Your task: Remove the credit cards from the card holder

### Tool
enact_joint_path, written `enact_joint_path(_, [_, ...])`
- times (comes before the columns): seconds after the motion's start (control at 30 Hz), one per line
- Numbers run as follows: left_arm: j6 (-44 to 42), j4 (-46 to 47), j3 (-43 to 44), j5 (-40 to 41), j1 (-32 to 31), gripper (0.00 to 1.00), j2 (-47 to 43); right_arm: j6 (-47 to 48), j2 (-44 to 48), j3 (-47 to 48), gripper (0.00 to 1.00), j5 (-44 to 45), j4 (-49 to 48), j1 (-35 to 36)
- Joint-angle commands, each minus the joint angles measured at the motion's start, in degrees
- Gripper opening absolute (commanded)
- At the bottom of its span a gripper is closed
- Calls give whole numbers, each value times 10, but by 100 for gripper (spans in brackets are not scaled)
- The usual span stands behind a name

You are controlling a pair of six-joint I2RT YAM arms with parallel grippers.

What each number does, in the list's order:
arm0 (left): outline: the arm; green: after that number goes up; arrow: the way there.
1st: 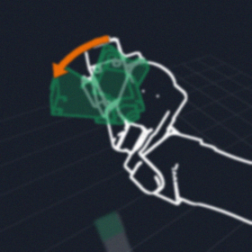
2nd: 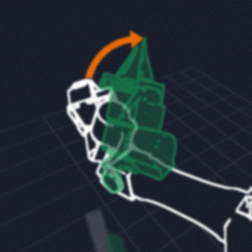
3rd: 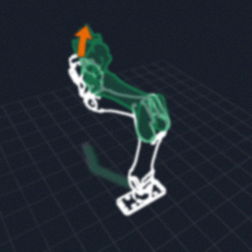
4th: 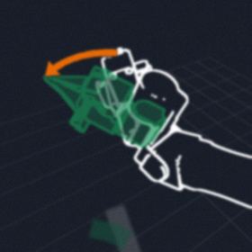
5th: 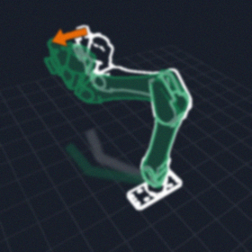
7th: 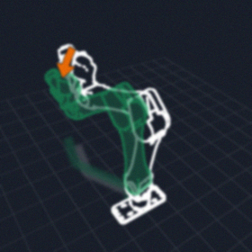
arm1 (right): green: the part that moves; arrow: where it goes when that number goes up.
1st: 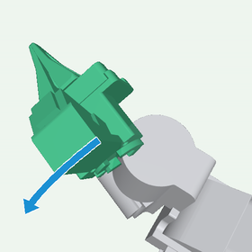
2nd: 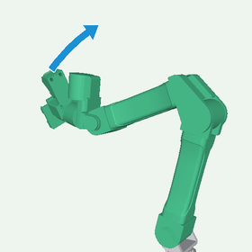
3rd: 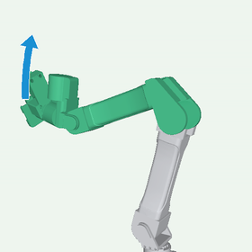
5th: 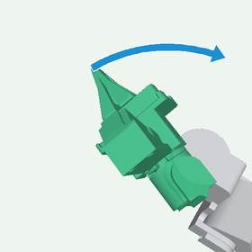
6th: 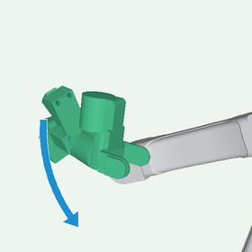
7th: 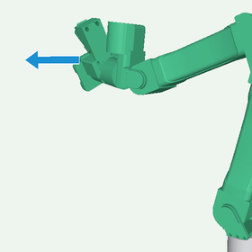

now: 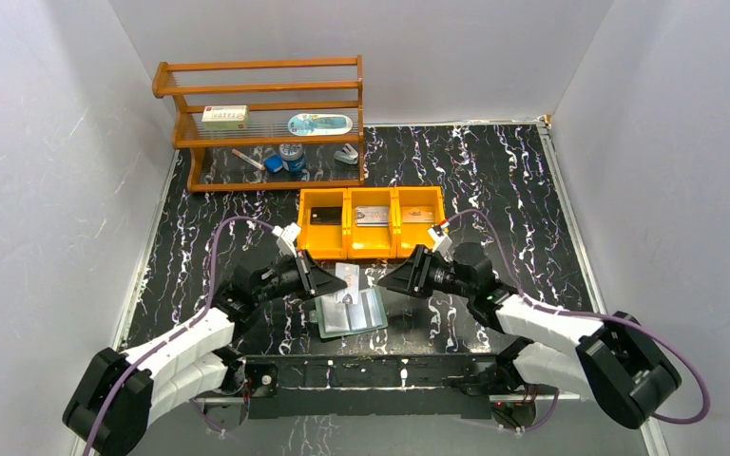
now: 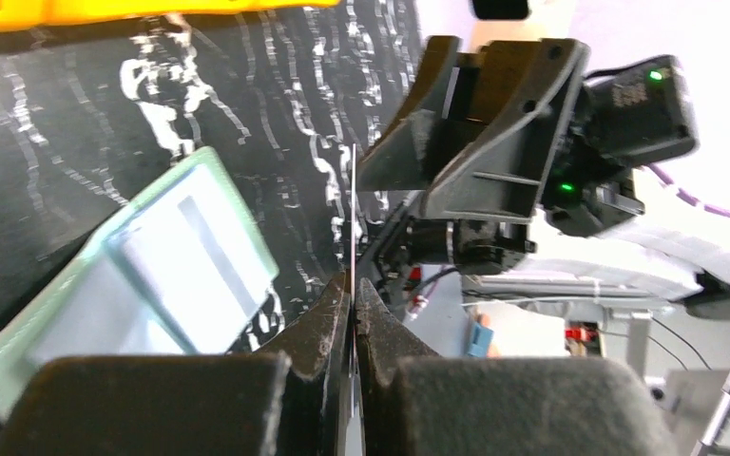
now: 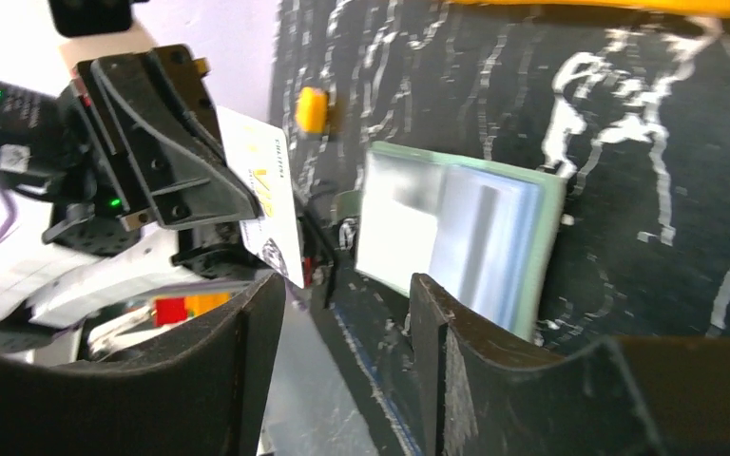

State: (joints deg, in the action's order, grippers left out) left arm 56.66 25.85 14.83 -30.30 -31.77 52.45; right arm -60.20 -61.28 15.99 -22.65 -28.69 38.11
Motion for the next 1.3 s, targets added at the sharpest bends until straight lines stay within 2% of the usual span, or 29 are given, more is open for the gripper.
enact_joint_path(0.0, [46,134,4,-69,3,0,21,-42,-44,26,57,-92,-170,0])
enact_joint_path(0.23, [48,155,32,-104,3,0,48,-86,-141,90,50,-144,-281,16])
enact_joint_path(0.3, [49,157,31,-104,3,0,44,-102,-160,91,49,-149,-307,19])
enact_joint_path(0.4, [63,173,18,-88,3,0,27,-148,-200,76,38,-171,-396,32])
enact_joint_path(0.5, [67,177,14,-77,4,0,20,-148,-198,67,36,-172,-399,37])
enact_joint_path(0.63, [70,181,13,-75,3,0,21,-139,-195,71,18,-178,-392,38])
enact_joint_path(0.8, [71,183,9,-72,3,0,16,-130,-190,64,3,-165,-380,38])
enact_joint_path(0.93, [52,145,13,-54,3,28,1,-104,-170,61,0,-145,-330,38])
enact_joint_path(0.97, [39,113,19,-49,3,41,-5,-93,-163,62,0,-137,-308,38])
enact_joint_path(1.1, [-29,-18,53,-8,3,72,-40,-45,-127,72,0,-108,-211,38])
enact_joint_path(1.27, [-111,-181,108,85,3,92,-74,21,-76,99,0,-54,-61,37])
